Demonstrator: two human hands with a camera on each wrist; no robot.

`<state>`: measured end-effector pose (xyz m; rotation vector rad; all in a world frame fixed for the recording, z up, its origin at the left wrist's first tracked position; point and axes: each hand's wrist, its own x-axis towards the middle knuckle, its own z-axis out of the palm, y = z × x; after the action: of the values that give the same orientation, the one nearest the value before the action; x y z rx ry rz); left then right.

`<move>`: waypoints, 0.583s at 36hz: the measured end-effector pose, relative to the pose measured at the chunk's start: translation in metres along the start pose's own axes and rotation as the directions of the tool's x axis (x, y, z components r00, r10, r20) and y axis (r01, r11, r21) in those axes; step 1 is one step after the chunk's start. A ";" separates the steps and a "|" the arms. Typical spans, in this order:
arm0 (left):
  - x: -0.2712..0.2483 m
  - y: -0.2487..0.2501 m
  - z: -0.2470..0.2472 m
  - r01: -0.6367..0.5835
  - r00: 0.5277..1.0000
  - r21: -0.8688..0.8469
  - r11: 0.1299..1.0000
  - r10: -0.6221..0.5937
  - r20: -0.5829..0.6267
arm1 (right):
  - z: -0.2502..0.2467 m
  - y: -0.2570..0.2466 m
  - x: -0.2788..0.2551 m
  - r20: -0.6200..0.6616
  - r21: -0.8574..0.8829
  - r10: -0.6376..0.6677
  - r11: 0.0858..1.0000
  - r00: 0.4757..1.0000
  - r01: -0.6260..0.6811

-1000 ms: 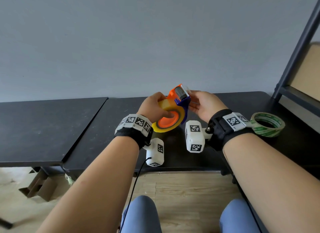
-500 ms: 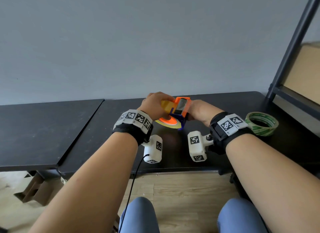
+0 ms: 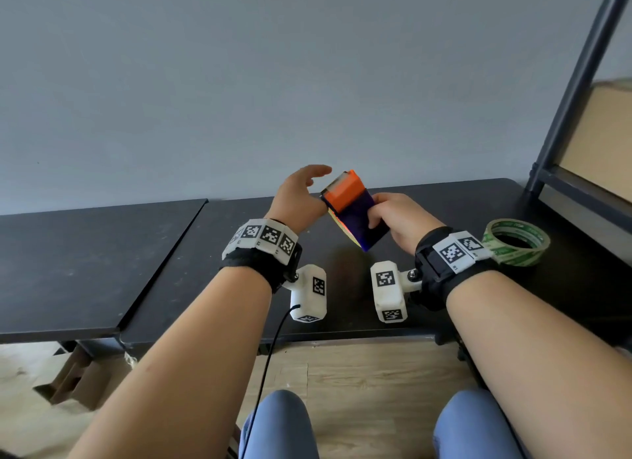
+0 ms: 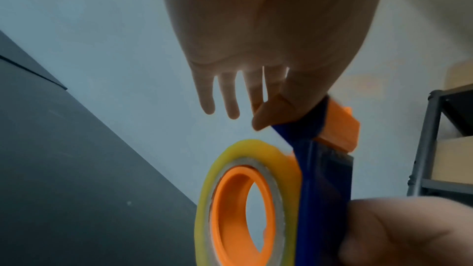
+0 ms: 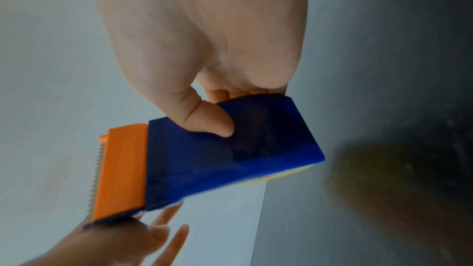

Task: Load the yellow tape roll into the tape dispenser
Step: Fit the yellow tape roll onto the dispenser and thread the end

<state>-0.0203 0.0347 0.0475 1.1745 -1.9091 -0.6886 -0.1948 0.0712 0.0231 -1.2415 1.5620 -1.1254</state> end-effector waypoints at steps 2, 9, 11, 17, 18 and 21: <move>-0.001 0.003 0.000 -0.017 1.000 -0.014 1.000 0.017 -0.011 | -0.001 0.001 0.002 -0.020 0.006 0.001 1.000 1.000 -0.001; -0.005 0.015 0.008 -0.057 0.991 0.045 0.997 0.062 -0.122 | 0.002 -0.003 0.004 -0.058 0.002 0.034 0.999 0.998 -0.034; -0.005 0.015 0.010 -0.072 0.986 0.044 0.996 0.078 -0.146 | 0.002 -0.004 0.002 -0.060 -0.001 0.037 0.999 0.998 -0.037; -0.001 0.008 0.012 -0.105 0.958 0.126 0.986 0.135 -0.254 | 0.003 -0.006 -0.006 -0.048 0.017 0.001 1.000 0.999 0.000; -0.001 0.007 0.011 -0.095 0.955 0.146 0.985 0.131 -0.267 | 0.003 -0.006 -0.007 -0.040 0.017 -0.009 1.000 0.999 0.010; -0.001 0.002 0.009 -0.042 0.946 0.209 0.977 0.106 -0.307 | 0.005 -0.005 -0.009 -0.025 0.000 -0.034 0.999 0.999 0.034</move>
<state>-0.0282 0.0364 0.0441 1.2458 -1.7650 -0.2490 -0.1871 0.0790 0.0277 -1.2629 1.5648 -1.1670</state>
